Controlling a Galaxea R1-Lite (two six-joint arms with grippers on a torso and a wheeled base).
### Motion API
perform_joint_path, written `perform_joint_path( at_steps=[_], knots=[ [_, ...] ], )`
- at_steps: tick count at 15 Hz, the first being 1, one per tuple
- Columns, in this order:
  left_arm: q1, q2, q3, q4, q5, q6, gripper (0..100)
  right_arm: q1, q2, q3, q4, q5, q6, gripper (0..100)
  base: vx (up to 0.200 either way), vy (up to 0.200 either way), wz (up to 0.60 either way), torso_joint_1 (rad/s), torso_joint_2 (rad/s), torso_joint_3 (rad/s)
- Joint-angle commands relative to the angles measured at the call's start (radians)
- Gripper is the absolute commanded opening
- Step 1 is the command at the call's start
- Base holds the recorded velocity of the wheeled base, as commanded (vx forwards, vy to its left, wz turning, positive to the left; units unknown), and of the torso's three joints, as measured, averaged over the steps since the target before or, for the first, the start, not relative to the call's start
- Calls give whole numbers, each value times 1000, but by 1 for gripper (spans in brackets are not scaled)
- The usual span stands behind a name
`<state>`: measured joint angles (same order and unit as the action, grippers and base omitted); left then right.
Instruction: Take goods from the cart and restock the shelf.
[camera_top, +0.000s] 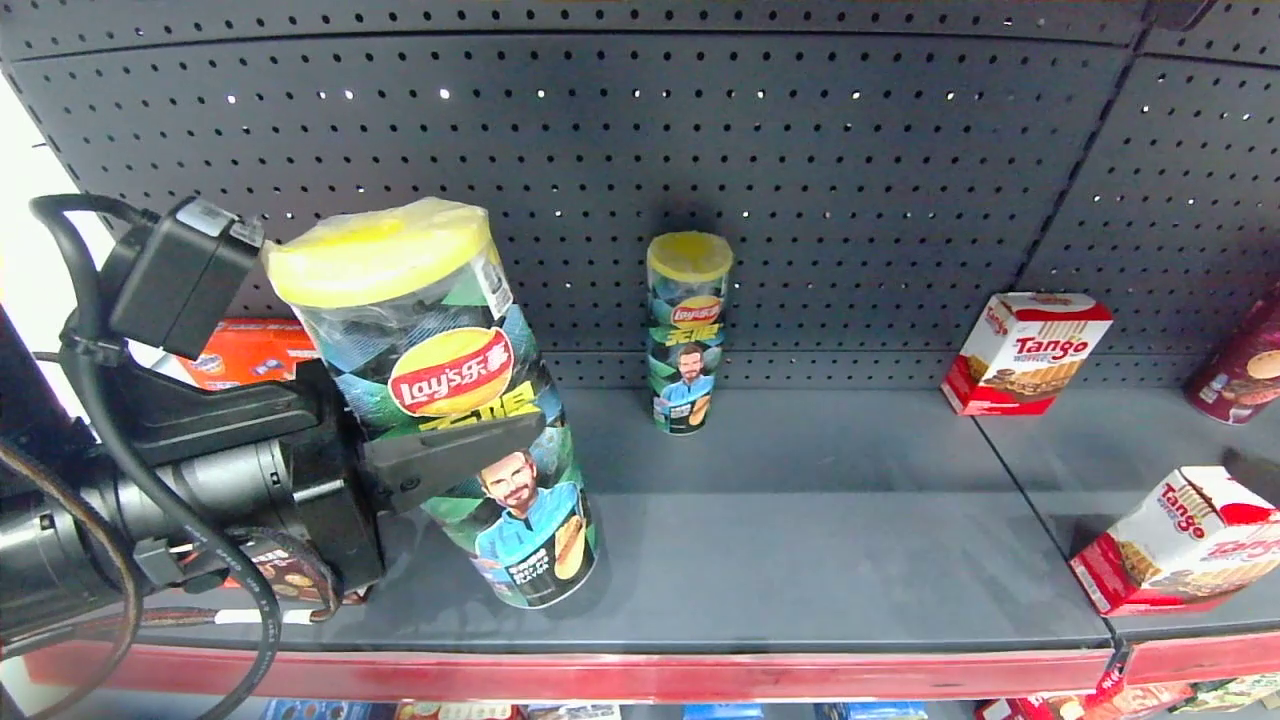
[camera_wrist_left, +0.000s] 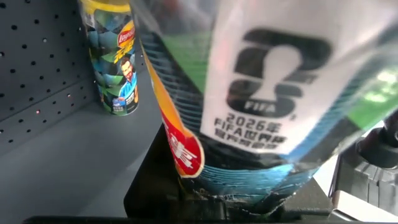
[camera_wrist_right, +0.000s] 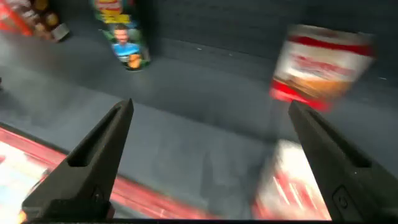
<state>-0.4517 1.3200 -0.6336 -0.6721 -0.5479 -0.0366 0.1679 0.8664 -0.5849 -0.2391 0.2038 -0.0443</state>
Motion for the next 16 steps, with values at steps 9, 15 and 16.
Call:
perform_joint_path(
  at_steps=[9, 15, 16],
  knots=[
    [1, 33, -49, 0, -1, -2, 0, 191, 841, -601, -166, 281, -124, 100, 0, 0, 0, 0, 0, 0],
    [-1, 27, -41, -1, -6, -25, 0, 167, 1016, -628, -385, 733, -209, 100, 0, 0, 0, 0, 0, 0],
    [-2, 27, -41, -1, -6, -28, 0, 163, 1028, -633, -391, 744, -207, 100, 0, 0, 0, 0, 0, 0]
  ],
)
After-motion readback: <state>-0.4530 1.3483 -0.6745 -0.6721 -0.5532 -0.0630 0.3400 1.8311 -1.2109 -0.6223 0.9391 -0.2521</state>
